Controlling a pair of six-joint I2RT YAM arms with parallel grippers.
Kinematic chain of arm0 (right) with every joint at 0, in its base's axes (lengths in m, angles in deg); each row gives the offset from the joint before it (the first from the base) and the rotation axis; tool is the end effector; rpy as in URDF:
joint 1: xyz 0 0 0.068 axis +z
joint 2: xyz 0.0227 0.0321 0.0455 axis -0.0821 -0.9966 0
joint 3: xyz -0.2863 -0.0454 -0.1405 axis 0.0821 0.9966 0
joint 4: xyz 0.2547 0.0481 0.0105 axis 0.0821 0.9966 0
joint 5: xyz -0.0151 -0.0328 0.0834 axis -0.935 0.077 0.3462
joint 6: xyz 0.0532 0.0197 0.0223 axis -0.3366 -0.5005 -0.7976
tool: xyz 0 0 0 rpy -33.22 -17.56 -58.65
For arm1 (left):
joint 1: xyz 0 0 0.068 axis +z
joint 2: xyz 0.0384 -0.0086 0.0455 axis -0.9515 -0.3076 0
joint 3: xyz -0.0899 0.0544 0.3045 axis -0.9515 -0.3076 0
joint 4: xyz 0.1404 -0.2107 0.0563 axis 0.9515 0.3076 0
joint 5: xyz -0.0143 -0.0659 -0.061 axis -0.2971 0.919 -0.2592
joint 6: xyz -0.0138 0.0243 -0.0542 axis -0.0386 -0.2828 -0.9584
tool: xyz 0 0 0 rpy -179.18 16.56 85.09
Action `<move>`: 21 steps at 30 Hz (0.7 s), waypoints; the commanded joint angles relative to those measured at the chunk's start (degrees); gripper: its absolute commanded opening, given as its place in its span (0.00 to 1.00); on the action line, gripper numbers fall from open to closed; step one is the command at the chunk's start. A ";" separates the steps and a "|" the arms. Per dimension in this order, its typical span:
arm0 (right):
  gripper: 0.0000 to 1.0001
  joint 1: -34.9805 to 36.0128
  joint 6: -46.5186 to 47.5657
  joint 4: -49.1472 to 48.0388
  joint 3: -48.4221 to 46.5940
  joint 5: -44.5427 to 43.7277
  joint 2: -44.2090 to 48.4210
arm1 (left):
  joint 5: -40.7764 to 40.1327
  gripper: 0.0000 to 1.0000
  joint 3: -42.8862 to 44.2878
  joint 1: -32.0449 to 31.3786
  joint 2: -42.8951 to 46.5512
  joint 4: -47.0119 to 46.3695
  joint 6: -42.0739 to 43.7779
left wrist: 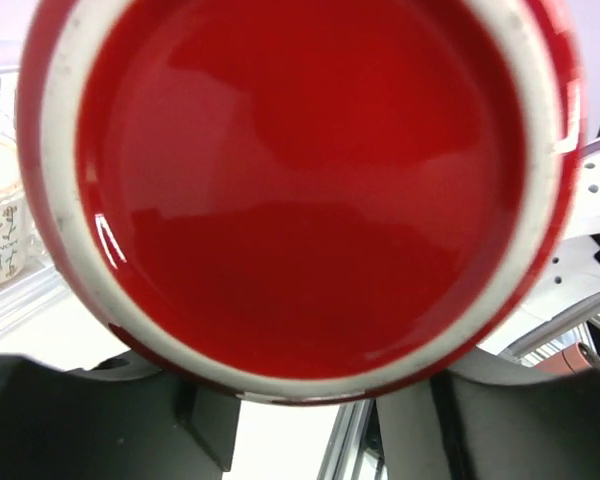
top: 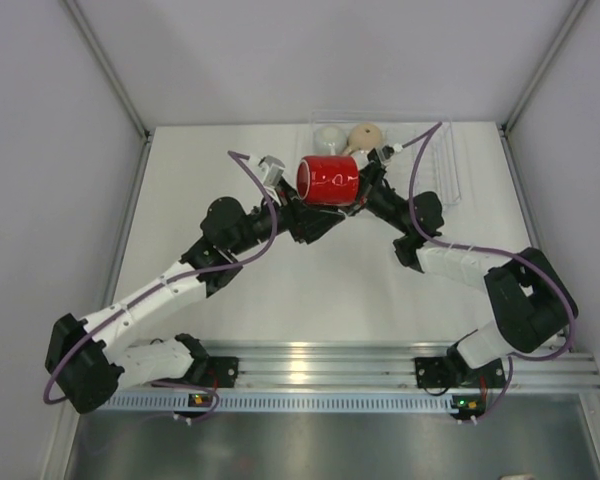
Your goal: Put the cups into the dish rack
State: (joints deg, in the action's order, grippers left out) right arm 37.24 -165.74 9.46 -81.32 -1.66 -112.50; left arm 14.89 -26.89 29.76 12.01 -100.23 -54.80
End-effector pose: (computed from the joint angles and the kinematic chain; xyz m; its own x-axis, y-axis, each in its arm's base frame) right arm 0.2543 0.1894 0.3622 -0.8963 0.4366 -0.0774 -0.2479 -0.3487 0.9039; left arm 0.1684 -0.1765 0.4076 -0.3738 -0.3388 -0.8634 0.8259 0.3020 -0.4761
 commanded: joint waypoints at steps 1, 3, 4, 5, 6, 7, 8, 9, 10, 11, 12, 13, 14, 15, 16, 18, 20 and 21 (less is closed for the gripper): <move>0.00 1.30 -0.72 -15.77 0.79 -1.46 -0.31 | 1.38 0.52 0.29 -0.65 -0.96 -6.65 0.81; 0.00 1.39 -0.89 -16.21 1.06 -1.46 -0.40 | 1.73 0.37 0.63 -0.65 -1.31 -6.65 0.63; 0.00 1.39 -0.90 -16.65 1.49 -1.46 -0.57 | 1.64 0.32 0.72 -0.74 -1.40 -6.65 0.72; 0.00 1.39 -0.90 -16.82 1.67 -1.37 -0.66 | 1.30 0.27 0.64 -0.74 -1.14 -6.65 0.63; 0.00 1.39 -0.90 -16.83 1.76 -1.19 -0.66 | 0.94 0.17 0.64 -0.74 -0.96 -6.65 0.63; 0.00 1.39 -0.81 -17.00 2.19 -0.93 -0.75 | -0.19 0.13 0.64 -0.74 -0.53 -6.65 0.63; 0.00 1.39 -0.63 -17.26 2.37 -0.67 -0.75 | -0.72 0.07 0.46 -0.74 -0.35 -6.65 0.72; 0.00 1.39 -0.37 -17.44 2.64 -0.49 -0.66 | -1.51 0.00 0.29 -0.74 0.26 -6.57 0.80; 0.00 1.39 -0.11 -17.53 3.42 -0.05 -0.66 | -3.00 0.00 0.02 -0.74 0.70 -6.57 0.98; 0.00 1.39 0.50 -17.70 3.69 0.21 -0.66 | -3.80 0.00 -0.33 -0.74 1.06 -6.57 1.24; 0.00 1.39 0.95 -17.71 3.95 0.48 -0.66 | -4.41 0.00 -0.85 -0.74 1.84 -6.57 1.42; 0.05 1.22 1.56 -17.62 4.48 1.00 -0.84 | -5.12 0.00 -1.12 -0.74 2.29 -6.65 1.85; 0.09 1.13 2.44 -17.27 4.74 1.18 -1.01 | -5.82 0.00 -1.38 -0.74 2.64 -6.57 2.21; 0.13 0.95 2.71 -17.18 5.10 1.36 -1.19 | -6.09 0.00 -1.91 -0.74 3.34 -6.57 2.56; 0.22 0.43 2.79 -17.18 6.14 1.44 -1.19 | -6.53 0.00 -2.17 -0.74 3.69 -6.57 2.56; 0.28 -0.27 2.45 -18.92 7.29 1.36 -1.72 | -7.06 0.00 -3.05 -0.74 4.66 -6.57 2.91; 0.36 -1.24 2.01 -20.07 8.70 1.44 -1.80 | -7.49 0.00 -3.49 -0.74 5.28 -6.57 3.09; 0.39 -1.51 1.74 -21.04 8.96 1.53 -2.07 | -8.19 0.00 -3.93 -0.74 5.89 -6.48 3.26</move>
State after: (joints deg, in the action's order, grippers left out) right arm 36.59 -166.00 7.19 -73.63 -1.66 -113.71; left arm 10.17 -31.48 28.86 13.71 -98.24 -53.05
